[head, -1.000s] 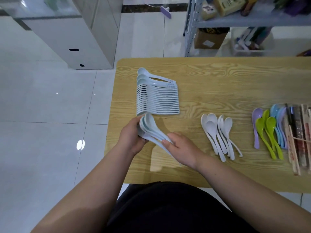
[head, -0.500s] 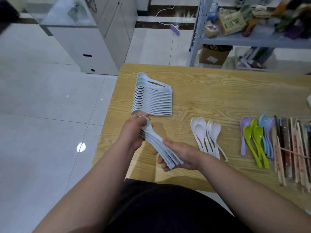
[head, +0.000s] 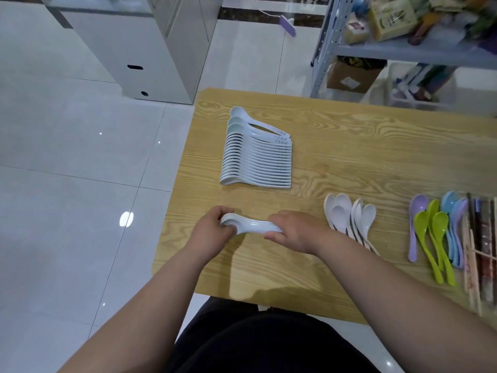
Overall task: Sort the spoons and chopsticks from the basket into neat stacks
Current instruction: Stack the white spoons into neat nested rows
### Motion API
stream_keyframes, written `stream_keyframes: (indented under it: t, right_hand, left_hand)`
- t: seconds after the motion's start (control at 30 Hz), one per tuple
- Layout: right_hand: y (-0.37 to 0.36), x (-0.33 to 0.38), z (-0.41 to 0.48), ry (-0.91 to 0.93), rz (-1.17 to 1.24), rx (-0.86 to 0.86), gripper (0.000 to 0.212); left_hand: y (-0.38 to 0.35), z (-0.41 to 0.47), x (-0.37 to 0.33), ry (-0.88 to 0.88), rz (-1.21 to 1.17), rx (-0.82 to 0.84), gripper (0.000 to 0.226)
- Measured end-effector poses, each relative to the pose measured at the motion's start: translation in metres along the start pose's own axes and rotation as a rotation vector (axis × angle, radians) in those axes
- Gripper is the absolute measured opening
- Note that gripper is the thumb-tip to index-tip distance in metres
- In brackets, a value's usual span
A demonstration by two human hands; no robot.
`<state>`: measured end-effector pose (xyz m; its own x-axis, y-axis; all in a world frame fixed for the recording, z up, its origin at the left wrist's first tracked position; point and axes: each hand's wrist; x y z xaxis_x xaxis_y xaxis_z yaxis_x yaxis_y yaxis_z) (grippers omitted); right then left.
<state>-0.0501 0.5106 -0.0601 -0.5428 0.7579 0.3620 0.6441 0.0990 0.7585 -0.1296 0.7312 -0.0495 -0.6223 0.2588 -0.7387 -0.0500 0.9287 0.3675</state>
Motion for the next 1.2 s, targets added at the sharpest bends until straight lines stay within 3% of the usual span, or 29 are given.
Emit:
stream_keyframes:
  t: [0.1, 0.23, 0.37, 0.6, 0.73, 0.8, 1.2]
  right_hand:
    - [-0.027, -0.003, 0.022, -0.010, -0.186, -0.204, 0.053]
    - [-0.058, -0.007, 0.042, -0.030, -0.298, -0.538, 0.055]
    - [-0.074, -0.009, 0.055, -0.060, -0.294, -0.623, 0.049]
    - [-0.081, -0.007, 0.068, -0.151, -0.342, -0.781, 0.045]
    - [-0.077, -0.006, 0.073, -0.178, -0.322, -0.811, 0.041]
    - [-0.072, -0.005, 0.075, -0.196, -0.283, -0.825, 0.033]
    - [-0.010, -0.019, 0.104, -0.100, -0.008, -0.948, 0.025]
  left_hand:
    - [-0.003, 0.024, 0.012, -0.162, 0.094, -0.025, 0.033]
    - [-0.004, 0.052, 0.032, -0.395, 0.247, -0.056, 0.039]
    - [-0.005, 0.063, 0.044, -0.637, 0.379, -0.141, 0.047]
    - [-0.002, 0.086, 0.046, -0.837, 0.578, -0.196, 0.066]
    - [0.003, 0.102, 0.032, -0.811, 0.775, -0.048, 0.102]
    - [0.002, 0.110, 0.025, -0.801, 0.851, -0.019, 0.109]
    - [-0.008, 0.133, 0.015, -0.864, 0.998, -0.065, 0.095]
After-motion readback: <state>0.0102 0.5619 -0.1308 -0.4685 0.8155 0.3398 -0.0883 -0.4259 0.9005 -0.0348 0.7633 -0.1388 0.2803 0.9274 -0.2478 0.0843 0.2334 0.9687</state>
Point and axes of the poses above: each hand's wrist, its own z-axis towards the middle knuckle, its own y-axis out of the back of the hand, x = y × z, and after that the axes turned 7 degrees about -z, right-handed
